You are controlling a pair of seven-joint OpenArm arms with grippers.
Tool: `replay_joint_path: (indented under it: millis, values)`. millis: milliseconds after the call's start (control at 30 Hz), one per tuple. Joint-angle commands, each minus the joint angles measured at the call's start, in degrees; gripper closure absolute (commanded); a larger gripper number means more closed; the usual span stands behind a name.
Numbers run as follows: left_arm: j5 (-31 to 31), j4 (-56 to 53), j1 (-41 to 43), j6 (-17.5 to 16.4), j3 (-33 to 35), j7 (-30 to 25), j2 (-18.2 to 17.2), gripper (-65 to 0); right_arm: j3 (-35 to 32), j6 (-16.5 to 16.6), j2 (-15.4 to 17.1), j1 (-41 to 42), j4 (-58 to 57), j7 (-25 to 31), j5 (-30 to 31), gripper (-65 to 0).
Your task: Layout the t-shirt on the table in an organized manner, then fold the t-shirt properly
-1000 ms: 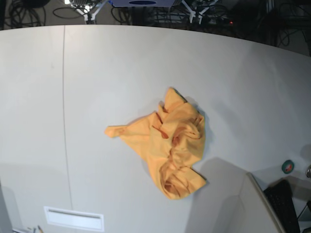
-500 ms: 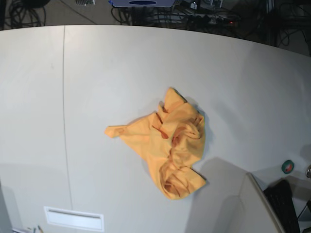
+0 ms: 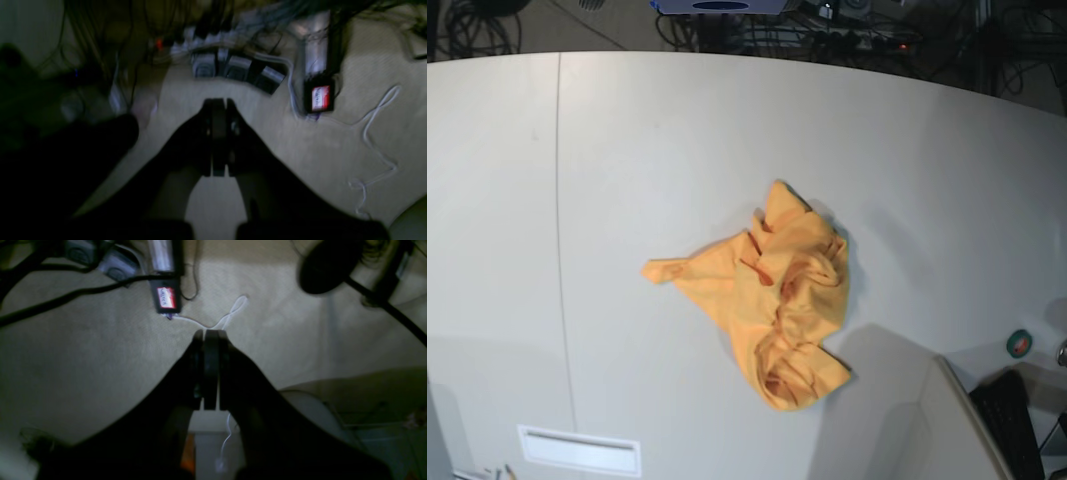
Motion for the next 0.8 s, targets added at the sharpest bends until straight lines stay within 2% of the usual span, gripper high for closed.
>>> replay_joint_path:
  millis: [0,133,333,433,533,633,767]
  values:
    - [0.0,3.3,3.1,-0.1,-0.1,-0.5,-0.9,0.0,0.7,-0.1,0.0,-2.4,3.4,-0.5,0.1,0.0]
    - [-2.2,14.3,8.7,-0.1,-0.3,-0.5,-2.0,0.0,1.5,-0.1,0.0,-5.8,14.5,-1.7,0.1,0.0]
    - [-15.6,28.4,12.0,-0.1,-0.4,-0.4,-6.6,0.0,1.3,-0.1,0.1,-3.3,26.3,-8.0,0.1,0.0]
    - [-18.5,33.8,11.8,0.0,-0.5,-0.3,-7.6,0.0,1.1,0.0,0.1,-0.3,31.9,-10.7,0.1,0.0]
    - [-19.0,35.6,7.6,0.3,-0.5,0.2,-7.3,0.0,1.0,0.1,-0.1,5.7,34.3,-13.0,0.1,0.0]
    - [-19.1,35.3,2.6,0.3,-0.5,0.9,-7.3,0.0,-1.8,0.1,-0.1,14.0,34.6,-18.1,0.1,0.0]
    - [-19.1,35.3,-5.5,0.3,-0.6,10.1,-5.1,0.0,-6.6,0.1,-0.1,24.8,34.6,-24.9,0.2,0.0]
